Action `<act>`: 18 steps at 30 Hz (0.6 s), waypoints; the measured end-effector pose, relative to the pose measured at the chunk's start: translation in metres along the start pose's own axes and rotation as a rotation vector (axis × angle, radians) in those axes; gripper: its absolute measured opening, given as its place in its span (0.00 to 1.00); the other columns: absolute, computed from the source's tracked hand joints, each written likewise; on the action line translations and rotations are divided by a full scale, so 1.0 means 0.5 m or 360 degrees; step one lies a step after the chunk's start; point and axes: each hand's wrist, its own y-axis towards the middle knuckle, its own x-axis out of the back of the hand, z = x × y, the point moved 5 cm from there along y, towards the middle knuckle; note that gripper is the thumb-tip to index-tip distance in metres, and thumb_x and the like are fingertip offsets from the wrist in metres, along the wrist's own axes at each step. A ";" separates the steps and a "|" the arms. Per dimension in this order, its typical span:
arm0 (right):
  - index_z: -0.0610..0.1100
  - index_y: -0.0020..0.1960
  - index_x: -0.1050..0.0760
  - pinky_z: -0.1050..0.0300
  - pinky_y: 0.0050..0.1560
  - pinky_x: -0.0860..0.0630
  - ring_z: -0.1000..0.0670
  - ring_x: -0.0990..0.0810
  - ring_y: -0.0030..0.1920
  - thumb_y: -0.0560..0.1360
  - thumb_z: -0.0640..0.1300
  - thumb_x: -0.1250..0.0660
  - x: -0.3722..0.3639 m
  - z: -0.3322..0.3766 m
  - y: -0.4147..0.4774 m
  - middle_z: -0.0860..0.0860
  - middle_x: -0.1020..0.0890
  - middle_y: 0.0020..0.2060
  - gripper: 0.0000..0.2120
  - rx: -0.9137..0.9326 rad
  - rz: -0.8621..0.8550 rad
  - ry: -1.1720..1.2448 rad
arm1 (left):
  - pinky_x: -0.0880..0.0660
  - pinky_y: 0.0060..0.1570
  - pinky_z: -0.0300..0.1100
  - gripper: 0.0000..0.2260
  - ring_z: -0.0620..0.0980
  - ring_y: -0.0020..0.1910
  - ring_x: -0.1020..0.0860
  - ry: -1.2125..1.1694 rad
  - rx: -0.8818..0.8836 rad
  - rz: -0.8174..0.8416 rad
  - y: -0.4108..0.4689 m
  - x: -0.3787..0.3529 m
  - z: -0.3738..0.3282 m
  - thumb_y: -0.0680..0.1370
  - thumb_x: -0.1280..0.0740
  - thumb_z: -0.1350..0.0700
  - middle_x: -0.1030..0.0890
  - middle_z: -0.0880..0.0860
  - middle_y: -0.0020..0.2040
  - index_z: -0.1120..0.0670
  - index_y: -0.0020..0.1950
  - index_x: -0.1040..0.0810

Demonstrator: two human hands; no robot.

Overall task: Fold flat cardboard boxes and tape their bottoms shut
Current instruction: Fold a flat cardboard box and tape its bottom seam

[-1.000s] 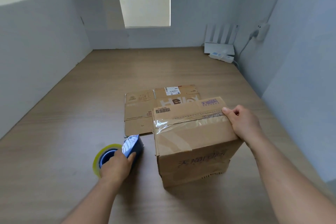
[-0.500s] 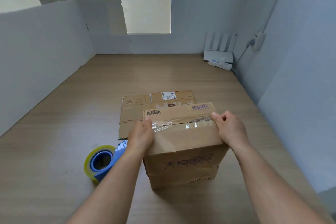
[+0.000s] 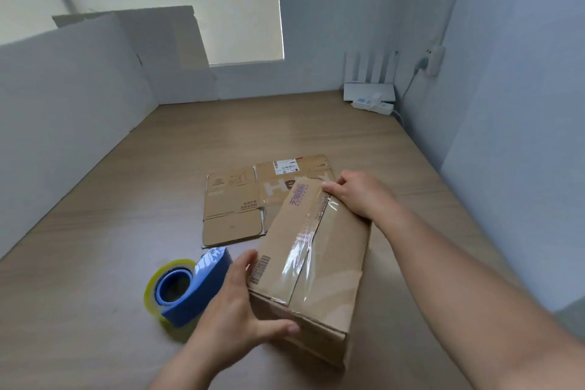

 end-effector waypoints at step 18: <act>0.61 0.76 0.54 0.37 0.71 0.65 0.48 0.65 0.76 0.80 0.61 0.55 -0.073 0.036 -0.254 0.54 0.56 0.78 0.25 0.0586 0.0063 -0.0354 | 0.29 0.45 0.42 0.48 0.45 0.58 0.26 0.0465 0.0139 -0.0639 0.005 -0.073 -0.101 0.54 0.35 0.24 0.30 0.42 0.59 0.43 0.69 0.40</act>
